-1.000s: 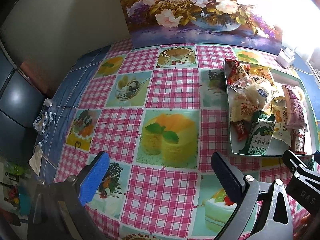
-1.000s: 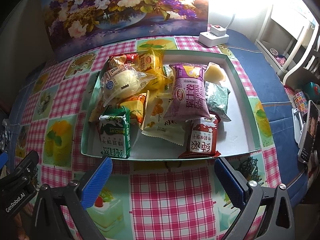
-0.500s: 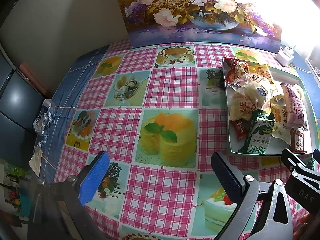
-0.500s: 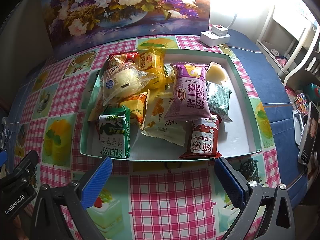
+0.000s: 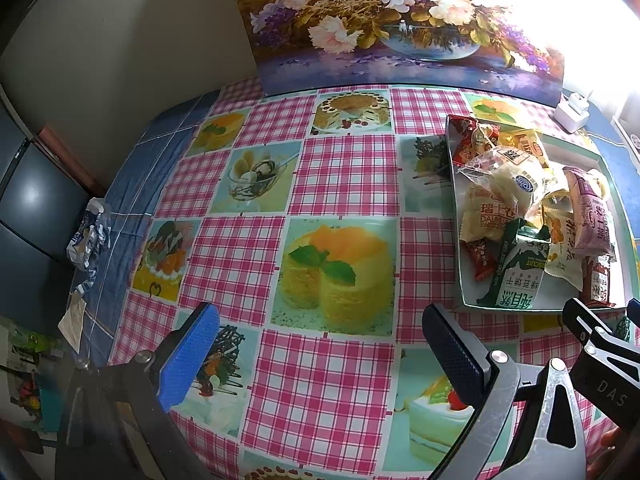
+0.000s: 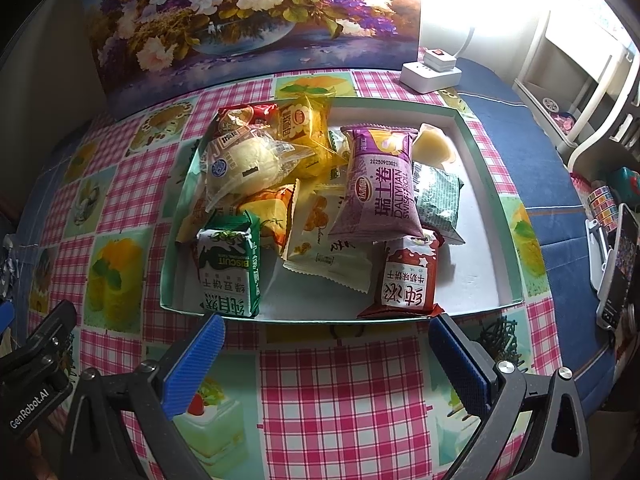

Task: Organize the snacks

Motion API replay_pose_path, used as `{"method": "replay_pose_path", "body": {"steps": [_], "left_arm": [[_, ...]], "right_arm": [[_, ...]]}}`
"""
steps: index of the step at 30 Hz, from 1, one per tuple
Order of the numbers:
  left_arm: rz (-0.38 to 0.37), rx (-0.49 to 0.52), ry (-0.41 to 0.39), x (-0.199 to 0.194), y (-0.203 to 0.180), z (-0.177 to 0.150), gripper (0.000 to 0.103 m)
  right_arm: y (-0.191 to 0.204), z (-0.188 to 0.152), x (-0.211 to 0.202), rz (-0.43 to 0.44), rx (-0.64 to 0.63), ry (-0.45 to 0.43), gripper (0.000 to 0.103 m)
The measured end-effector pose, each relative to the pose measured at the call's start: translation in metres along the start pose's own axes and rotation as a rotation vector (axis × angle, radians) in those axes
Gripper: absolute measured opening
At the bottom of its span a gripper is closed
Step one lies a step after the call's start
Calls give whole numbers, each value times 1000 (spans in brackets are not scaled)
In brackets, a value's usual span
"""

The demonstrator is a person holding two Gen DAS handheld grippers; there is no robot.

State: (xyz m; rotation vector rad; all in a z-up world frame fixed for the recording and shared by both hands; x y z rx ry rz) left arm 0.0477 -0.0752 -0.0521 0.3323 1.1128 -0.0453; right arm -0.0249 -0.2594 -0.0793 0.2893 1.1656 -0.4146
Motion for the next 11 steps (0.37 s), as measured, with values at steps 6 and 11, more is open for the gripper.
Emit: {"method": "replay_pose_path", "body": {"steps": [6,11], "left_arm": [[-8,-9,-31,-5,1,2,101],[-18,-10,-44,-8,-1,3,101]], "right_arm": [[0,0,0,-1,0,0,103],[1,0,0,-1,0,0,103]]}}
Point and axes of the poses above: each gripper's, at about its wrist camera, not at the fingertips, and x roughly the way its jaws point, y to its left, z to its top, the point moved 6 cm from there along x, roughly the way its jaws point, and after that the axes turned 1 degree about y, right-handed, at the moved point
